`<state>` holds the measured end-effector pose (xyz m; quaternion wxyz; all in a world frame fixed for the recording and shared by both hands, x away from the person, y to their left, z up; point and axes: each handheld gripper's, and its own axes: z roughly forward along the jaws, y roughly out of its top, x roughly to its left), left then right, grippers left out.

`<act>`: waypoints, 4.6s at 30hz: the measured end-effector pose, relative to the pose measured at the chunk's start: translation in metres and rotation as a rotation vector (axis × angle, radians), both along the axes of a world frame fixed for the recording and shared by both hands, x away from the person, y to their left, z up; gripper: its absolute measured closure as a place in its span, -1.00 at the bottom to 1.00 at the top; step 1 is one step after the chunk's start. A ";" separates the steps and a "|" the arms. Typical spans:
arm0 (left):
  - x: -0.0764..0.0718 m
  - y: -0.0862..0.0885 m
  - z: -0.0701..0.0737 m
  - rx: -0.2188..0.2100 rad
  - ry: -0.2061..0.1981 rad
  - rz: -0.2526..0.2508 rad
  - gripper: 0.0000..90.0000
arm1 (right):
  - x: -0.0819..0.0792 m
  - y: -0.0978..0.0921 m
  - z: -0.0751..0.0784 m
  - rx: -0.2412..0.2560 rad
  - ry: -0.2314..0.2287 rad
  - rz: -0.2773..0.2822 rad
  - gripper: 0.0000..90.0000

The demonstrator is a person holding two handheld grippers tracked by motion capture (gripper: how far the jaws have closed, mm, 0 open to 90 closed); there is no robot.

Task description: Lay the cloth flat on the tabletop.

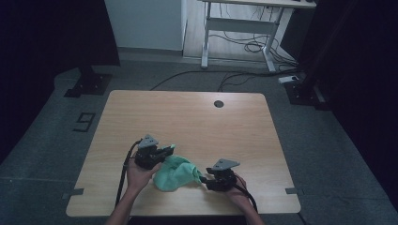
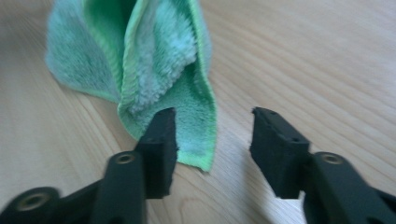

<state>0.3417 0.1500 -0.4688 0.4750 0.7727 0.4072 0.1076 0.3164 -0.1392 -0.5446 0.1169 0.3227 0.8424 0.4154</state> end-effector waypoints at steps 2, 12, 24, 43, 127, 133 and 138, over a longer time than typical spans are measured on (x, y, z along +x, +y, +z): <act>0.000 0.000 0.000 -0.001 0.001 0.000 0.96 | 0.000 0.004 -0.002 -0.018 -0.002 0.003 0.07; -0.003 0.009 0.000 -0.019 -0.002 0.006 0.96 | -0.004 0.014 -0.006 -0.051 -0.026 0.012 0.29; -0.017 0.025 0.009 -0.067 -0.021 0.001 0.96 | -0.010 -0.016 0.026 0.053 -0.068 -0.013 0.93; -0.072 0.032 0.106 -0.180 -0.283 -0.054 0.95 | -0.066 -0.044 0.172 0.205 -0.460 0.017 0.93; 0.049 -0.014 -0.063 0.118 0.226 0.010 -0.03 | 0.043 -0.049 0.006 0.018 0.035 -0.153 0.15; 0.054 -0.001 -0.048 0.088 0.176 0.044 0.01 | 0.011 -0.025 0.028 0.066 -0.071 -0.054 0.16; 0.068 0.006 -0.053 0.095 0.205 0.057 0.04 | -0.013 0.005 0.029 0.076 -0.065 0.101 0.27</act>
